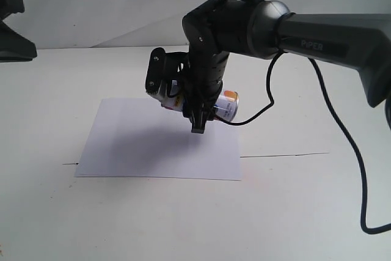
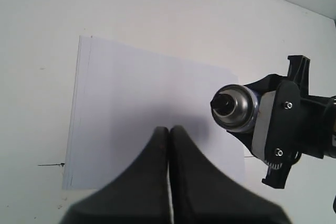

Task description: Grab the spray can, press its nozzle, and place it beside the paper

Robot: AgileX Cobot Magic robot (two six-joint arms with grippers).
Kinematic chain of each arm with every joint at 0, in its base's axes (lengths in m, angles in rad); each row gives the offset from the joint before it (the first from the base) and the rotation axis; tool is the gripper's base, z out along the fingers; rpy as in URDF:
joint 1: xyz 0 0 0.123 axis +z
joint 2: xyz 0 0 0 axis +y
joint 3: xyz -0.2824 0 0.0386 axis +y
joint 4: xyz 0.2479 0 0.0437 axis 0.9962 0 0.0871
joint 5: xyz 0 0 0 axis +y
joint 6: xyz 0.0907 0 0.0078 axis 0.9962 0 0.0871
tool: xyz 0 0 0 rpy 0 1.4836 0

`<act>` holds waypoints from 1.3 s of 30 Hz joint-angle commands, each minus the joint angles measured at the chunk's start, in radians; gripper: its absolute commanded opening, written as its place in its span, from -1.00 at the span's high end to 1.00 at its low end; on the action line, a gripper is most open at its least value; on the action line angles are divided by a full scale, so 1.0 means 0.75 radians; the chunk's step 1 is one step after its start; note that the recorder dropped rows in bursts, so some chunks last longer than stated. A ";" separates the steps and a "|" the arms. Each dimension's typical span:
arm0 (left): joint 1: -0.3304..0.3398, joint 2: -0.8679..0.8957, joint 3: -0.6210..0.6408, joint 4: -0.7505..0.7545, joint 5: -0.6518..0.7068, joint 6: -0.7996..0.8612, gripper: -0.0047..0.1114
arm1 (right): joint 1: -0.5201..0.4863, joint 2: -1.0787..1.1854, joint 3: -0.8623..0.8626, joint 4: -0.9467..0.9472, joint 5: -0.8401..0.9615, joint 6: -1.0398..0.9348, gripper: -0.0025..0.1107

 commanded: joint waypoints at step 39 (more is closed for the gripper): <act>0.003 0.858 -0.600 -0.606 0.564 0.455 0.92 | -0.004 0.041 -0.013 -0.131 -0.059 0.103 0.96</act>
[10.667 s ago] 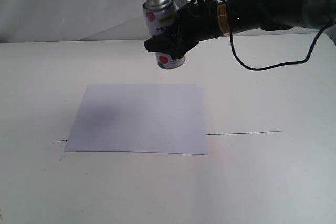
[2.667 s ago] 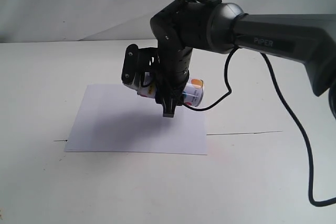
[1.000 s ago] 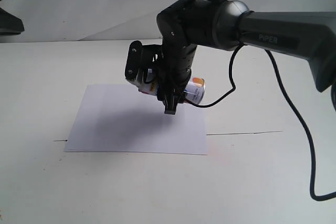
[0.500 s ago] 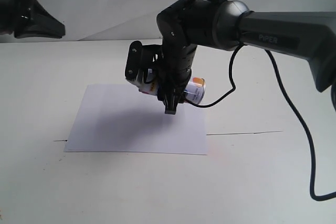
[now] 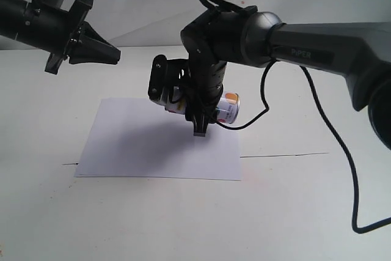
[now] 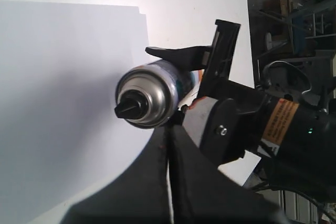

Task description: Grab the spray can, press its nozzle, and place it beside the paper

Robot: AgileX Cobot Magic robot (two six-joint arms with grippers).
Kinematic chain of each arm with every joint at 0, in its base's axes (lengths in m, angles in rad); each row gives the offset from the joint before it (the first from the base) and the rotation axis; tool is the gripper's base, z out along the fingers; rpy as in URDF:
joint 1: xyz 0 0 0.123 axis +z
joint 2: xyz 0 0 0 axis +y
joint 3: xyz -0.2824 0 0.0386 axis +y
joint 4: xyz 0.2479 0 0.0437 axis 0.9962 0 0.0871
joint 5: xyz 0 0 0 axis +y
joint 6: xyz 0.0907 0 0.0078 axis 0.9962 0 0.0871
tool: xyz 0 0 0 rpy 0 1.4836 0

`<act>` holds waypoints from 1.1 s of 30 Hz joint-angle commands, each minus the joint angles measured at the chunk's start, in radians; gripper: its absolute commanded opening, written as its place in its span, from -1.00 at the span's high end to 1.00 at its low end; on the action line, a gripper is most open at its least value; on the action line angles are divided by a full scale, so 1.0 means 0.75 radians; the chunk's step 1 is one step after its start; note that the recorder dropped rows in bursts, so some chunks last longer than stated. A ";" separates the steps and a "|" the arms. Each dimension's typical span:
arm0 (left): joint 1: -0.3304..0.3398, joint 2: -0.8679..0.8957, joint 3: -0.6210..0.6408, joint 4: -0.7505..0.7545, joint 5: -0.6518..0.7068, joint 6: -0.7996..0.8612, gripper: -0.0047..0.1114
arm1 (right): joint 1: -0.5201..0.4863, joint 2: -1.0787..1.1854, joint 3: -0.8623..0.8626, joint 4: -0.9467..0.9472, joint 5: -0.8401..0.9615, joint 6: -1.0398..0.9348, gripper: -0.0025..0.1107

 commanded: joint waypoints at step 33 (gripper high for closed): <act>-0.036 0.304 -0.016 -0.111 0.009 0.090 0.92 | 0.022 -0.013 -0.013 -0.059 0.004 0.040 0.96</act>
